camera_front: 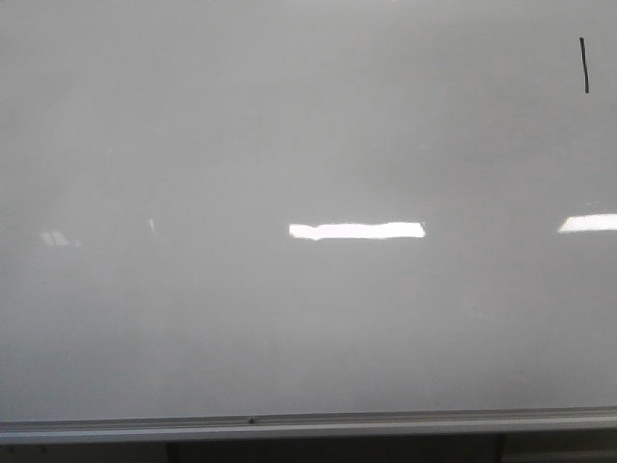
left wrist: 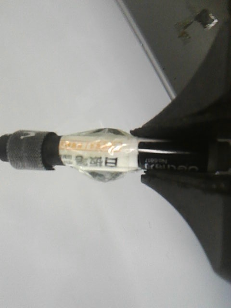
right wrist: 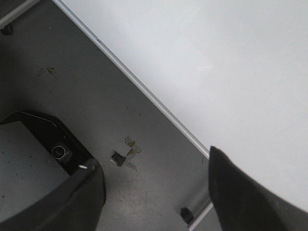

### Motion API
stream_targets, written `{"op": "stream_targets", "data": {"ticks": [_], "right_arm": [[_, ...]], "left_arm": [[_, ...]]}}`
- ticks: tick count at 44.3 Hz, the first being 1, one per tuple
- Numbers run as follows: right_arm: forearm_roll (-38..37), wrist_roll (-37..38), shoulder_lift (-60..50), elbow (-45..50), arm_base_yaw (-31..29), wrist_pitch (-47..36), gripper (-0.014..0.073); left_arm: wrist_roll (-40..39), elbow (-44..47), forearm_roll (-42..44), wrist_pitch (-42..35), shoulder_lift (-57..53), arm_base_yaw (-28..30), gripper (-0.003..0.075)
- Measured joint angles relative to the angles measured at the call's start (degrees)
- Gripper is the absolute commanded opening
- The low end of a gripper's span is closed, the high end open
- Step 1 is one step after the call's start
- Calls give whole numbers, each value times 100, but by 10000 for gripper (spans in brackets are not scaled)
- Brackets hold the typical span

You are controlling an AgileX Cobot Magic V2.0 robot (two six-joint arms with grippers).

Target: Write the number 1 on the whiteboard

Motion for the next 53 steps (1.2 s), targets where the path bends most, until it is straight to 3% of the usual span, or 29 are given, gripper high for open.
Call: {"op": "stream_targets", "data": {"ticks": [6, 11, 20, 37, 47, 53], "right_arm": [[0, 12, 0, 0, 0, -23, 496], [0, 12, 0, 0, 0, -31, 496], [0, 12, 0, 0, -14, -74, 496], [0, 12, 0, 0, -14, -154, 496], [0, 12, 0, 0, -14, -158, 496], [0, 23, 0, 0, -14, -158, 496]], "left_arm": [[-10, 664, -802, -1011, 187, 760, 12], [-22, 886, -1361, -1722, 545, 985, 11], [-22, 914, -1559, -2766, 1361, 936, 12], [-22, 922, -1237, -5269, 2566, 172, 12], [-22, 922, -1189, -5774, 3048, 79, 18], [-22, 922, -1175, -5783, 3127, 79, 109]]}}
